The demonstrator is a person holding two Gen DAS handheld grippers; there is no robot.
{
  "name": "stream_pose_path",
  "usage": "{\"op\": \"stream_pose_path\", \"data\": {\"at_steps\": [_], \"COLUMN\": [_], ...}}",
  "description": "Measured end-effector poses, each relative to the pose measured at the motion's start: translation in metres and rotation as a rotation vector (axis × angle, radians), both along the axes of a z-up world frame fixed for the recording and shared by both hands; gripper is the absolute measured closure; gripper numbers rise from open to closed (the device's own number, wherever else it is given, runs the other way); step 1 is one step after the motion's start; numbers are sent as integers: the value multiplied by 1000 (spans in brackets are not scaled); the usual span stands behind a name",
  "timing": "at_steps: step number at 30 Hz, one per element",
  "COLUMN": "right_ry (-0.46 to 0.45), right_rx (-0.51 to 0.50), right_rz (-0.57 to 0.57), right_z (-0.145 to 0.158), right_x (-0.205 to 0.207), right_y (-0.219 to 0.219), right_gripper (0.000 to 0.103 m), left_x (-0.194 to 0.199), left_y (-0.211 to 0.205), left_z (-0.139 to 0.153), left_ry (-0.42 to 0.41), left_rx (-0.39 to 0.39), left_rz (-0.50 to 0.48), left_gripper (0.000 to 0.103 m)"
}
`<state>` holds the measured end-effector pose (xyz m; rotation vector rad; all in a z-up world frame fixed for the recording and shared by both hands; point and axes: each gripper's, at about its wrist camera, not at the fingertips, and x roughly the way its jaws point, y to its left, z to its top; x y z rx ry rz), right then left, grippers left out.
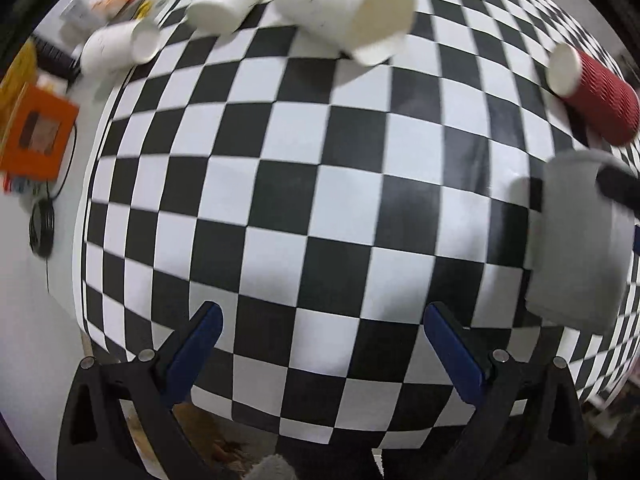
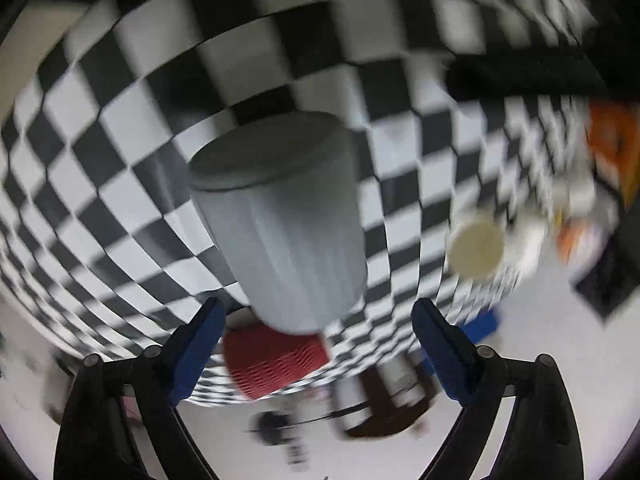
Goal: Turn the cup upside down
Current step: 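Roll the right tool to turn the grey mug rim-down, then lower the inverted grey mug onto the cloth and open the right tool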
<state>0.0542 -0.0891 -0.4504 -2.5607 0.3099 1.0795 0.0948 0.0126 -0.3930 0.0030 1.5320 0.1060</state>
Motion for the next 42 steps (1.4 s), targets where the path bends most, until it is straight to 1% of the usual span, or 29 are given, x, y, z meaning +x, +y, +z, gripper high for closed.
{"op": "stream_pose_path", "data": {"at_steps": [3,4,6,10,13,14,15,16,17,18,19,21,22,24,25,26,27,28,30,32,33,34,35,37,40,42], "right_ry": [28,36,46,73,108,128,134,142,155,164,182,203,221,248,274,291,300,320,345,386,399,423,437,489,528,547], "right_rx": [-83,-98,-105,-87,-53,-32,-17,5,34,50,88,131,159,205,239,265,286,326,376,457,478,526,553,625,702,723], "right_rz": [160,185,203,166,35,-40,-76,-141,-232,-276,-371,-491,-590,-701,-814,-890,-937,-1046,-1179,-1384,-1443,-1558,-1619,-1797,-1986,-2067], "right_z": [-18,-21,-29,-30,-24,-21,-18,-15,-10,-7,-1,7,12,18,23,25,27,31,36,42,44,46,47,47,42,39], "right_x": [-3,-2,-2,-2,0,2,4,8,13,15,22,32,40,50,60,68,73,86,102,126,133,141,146,161,168,167], "right_y": [-9,-12,-14,-11,-2,3,6,10,16,18,24,31,34,37,39,40,40,38,34,27,24,15,11,-5,-23,-35], "right_gripper": [22,23,21,21,21,21,21,21,21,21,21,21,22,22,22,22,22,22,22,22,22,22,22,22,22,22], "left_x": [-1,-1,-3,-3,3,5,11,9,12,14,19,29,38,44,50,54,58,59,57,58,54,51,50,54,56,58], "left_y": [11,15,22,36,44,45,43,48,48,49,48,52,56,59,65,69,70,67,65,66,56,51,48,53,48,47], "left_z": [-6,-8,-11,-9,-4,-2,1,6,7,11,13,20,22,27,23,23,25,27,28,30,33,36,38,36,39,39], "left_ry": [9,10,10,2,-18,-24,-28,-33,-37,-43,-49,-57,-62,-78,-83,-87,-90,-93,-95,-95,-96,-96,-96,-96,-96,-98], "left_rx": [-3,-1,1,3,19,25,31,37,41,45,50,51,52,58,58,59,59,61,63,55,56,57,56,53,50,52], "left_rz": [40,52,69,95,87,82,78,74,70,64,59,50,46,36,31,28,26,25,25,25,24,23,20,11,-2,-15], "left_gripper": [0,0,0,0,0,0,0,0,0,0,0,0,0,0,0,0,0,0,0,0,0,0,0,0,0,0]}}
